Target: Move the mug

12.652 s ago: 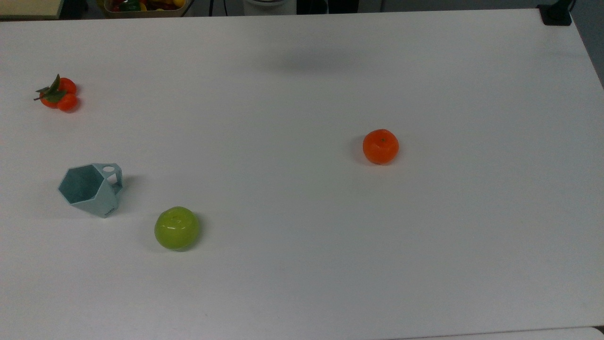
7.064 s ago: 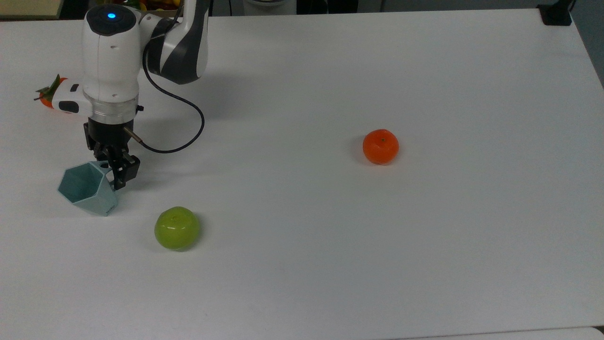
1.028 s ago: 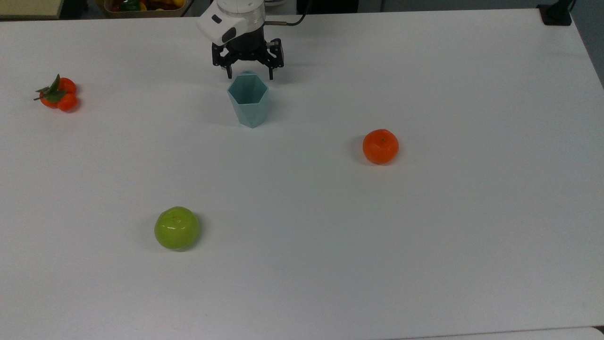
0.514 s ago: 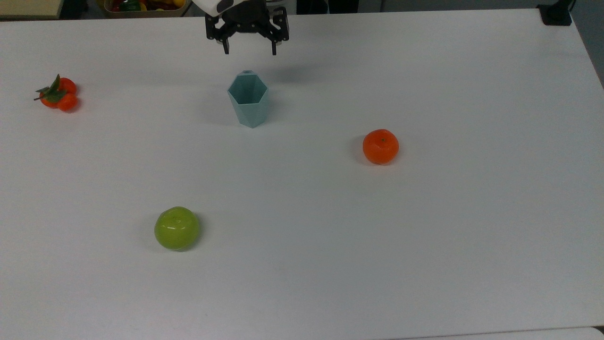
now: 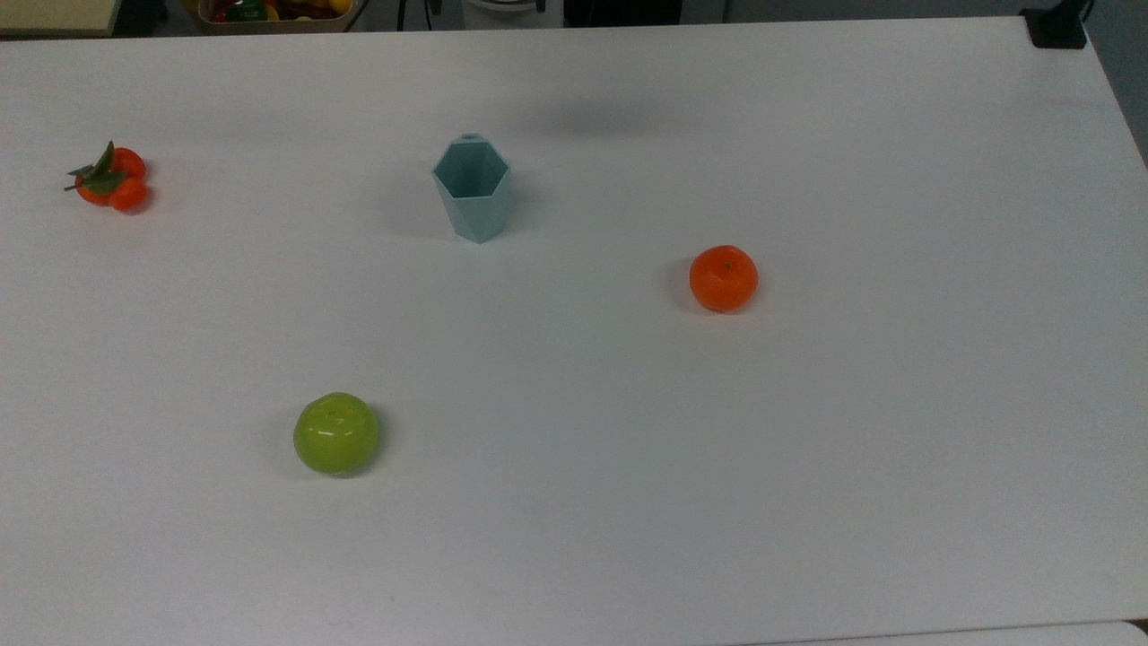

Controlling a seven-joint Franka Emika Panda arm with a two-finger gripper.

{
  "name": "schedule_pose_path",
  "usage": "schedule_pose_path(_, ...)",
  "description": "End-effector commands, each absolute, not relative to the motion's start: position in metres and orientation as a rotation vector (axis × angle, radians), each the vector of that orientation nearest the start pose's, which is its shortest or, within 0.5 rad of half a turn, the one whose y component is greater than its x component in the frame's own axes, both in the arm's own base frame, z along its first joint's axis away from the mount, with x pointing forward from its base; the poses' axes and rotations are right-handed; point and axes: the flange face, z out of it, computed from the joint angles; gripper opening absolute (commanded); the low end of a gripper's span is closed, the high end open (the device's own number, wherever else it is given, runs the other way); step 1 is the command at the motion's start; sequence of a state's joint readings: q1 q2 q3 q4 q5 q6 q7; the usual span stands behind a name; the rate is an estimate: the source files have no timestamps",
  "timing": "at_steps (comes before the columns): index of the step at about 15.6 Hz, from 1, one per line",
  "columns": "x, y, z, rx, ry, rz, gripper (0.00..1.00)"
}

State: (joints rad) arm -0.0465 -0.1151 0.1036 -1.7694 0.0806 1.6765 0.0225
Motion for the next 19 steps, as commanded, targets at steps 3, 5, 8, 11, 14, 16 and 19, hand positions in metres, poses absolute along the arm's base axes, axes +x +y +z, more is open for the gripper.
schedule_pose_path(3,0.531,0.043,0.624,-3.041,0.131,-0.067,1.0)
schedule_pose_path(5,0.536,0.039,0.629,-3.045,0.132,-0.139,1.0)
schedule_pose_path(8,0.543,0.033,0.63,-3.061,0.054,-0.207,1.0)
schedule_pose_path(11,0.549,0.022,0.623,-3.089,-0.018,-0.214,1.0)
schedule_pose_path(14,0.55,0.021,0.622,-3.09,-0.016,-0.212,1.0)
schedule_pose_path(16,0.551,0.024,0.621,-3.09,-0.018,-0.209,1.0)
schedule_pose_path(19,0.551,0.025,0.62,-3.09,-0.016,-0.207,1.0)
